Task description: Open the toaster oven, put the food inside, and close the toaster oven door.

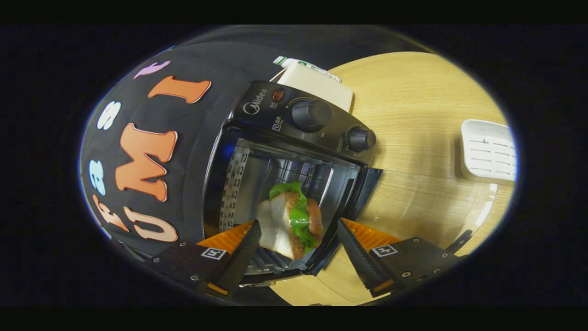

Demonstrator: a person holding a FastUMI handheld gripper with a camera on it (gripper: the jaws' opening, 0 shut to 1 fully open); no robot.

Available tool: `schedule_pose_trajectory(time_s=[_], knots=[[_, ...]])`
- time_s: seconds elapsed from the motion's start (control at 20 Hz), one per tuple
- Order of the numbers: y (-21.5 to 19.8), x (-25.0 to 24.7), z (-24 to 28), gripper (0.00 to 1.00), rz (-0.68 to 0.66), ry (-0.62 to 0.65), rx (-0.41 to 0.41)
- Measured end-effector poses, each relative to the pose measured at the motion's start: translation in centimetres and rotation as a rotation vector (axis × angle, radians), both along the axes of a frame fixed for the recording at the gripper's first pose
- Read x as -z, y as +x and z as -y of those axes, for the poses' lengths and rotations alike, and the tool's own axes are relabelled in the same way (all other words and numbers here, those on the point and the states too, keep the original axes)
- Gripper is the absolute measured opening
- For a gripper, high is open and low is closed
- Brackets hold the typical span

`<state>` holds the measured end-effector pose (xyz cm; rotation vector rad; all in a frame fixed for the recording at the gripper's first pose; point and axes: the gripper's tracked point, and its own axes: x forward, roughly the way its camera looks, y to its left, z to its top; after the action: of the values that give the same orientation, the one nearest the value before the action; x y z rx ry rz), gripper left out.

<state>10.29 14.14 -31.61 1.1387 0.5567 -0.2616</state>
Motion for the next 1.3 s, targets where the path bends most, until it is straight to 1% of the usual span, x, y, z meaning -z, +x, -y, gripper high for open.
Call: schedule_pose_trajectory(time_s=[0.1, 0.15, 0.25, 0.4, 0.55, 0.65, 0.75, 1.05, 1.2, 1.3], knots=[[-1.2, 0.1, 0.5, 0.99, -0.009, -0.038, -0.011], [-2.1, 0.0, 0.6, 0.99, -0.013, -0.068, -0.031], [-4.1, 0.0, 1.0, 0.98, -0.022, -0.151, -0.097], [-6.7, -0.6, 2.7, 0.98, -0.027, -0.234, -0.163], [-8.9, -2.2, 4.4, 0.98, 0.004, -0.281, -0.220], [-9.8, -4.2, 6.1, 0.98, 0.040, -0.308, -0.239], [-10.4, -6.2, 8.7, 0.98, 0.065, -0.402, -0.254], [-10.7, -13.6, 14.8, 0.98, 0.131, -0.775, -0.338], [-10.5, -18.1, 16.1, 0.98, 0.192, -0.903, -0.373], [-10.3, -21.1, 16.4, 0.98, 0.236, -0.965, -0.388]])
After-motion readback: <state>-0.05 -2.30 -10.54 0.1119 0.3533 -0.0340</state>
